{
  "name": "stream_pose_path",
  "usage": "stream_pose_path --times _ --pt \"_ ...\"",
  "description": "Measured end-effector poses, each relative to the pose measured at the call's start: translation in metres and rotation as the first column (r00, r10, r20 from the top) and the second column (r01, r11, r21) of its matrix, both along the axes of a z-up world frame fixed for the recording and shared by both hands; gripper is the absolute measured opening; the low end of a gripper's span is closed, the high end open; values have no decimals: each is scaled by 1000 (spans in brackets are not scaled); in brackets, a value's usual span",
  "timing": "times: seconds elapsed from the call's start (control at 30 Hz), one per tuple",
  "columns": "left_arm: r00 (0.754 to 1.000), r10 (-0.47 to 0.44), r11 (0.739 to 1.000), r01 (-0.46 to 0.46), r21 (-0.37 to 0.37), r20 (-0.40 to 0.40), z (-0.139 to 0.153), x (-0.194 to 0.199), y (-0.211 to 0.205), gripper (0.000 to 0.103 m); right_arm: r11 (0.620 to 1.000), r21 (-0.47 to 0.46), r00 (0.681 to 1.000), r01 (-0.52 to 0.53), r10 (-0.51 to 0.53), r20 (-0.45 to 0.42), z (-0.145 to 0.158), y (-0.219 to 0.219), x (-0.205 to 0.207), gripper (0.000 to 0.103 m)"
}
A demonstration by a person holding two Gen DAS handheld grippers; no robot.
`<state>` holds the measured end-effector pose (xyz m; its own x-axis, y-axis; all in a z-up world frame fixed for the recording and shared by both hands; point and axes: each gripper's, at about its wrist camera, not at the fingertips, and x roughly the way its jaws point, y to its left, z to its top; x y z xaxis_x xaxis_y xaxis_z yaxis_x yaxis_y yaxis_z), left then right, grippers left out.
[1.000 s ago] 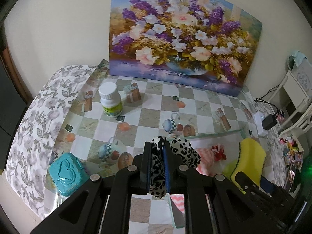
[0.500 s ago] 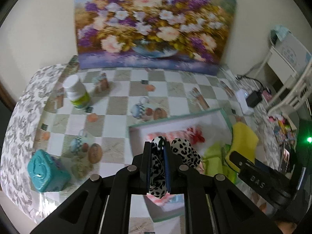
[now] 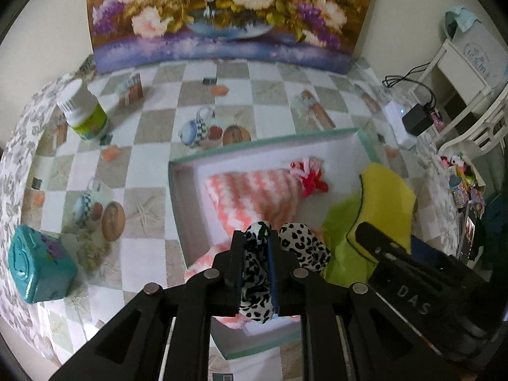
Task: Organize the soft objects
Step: 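Carry the leopard scrunchie and yellow sponge over the tray, then open both tools to drop the scrunchie and sponge into the tray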
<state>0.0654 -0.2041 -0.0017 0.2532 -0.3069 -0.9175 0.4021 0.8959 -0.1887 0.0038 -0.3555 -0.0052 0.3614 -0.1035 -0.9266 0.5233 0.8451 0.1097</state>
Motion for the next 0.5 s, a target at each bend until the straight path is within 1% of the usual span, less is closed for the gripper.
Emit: stream_pose_path --times 0.2,0.27,0.37,0.47,0.5 --pt "1000 1 999 0 40 -23 -15 2 -1 35 1000 1 1000 -3 3 -16 -4 0 2 70" --pt "999 9 998 -7 57 -46 -24 5 -1 37 1000 3 999 -4 4 -31 -8 0 4 71" --pt "996 29 998 -23 65 -81 -33 8 1 38 1000 4 999 -6 6 -48 -12 0 5 73" --pt "996 38 997 -33 67 -86 -33 9 4 49 1000 -1 998 -5 5 -57 -13 -1 6 74" --pt "996 42 997 -36 69 -83 -32 9 5 53 1000 -3 998 -5 5 -59 -13 -1 6 77"
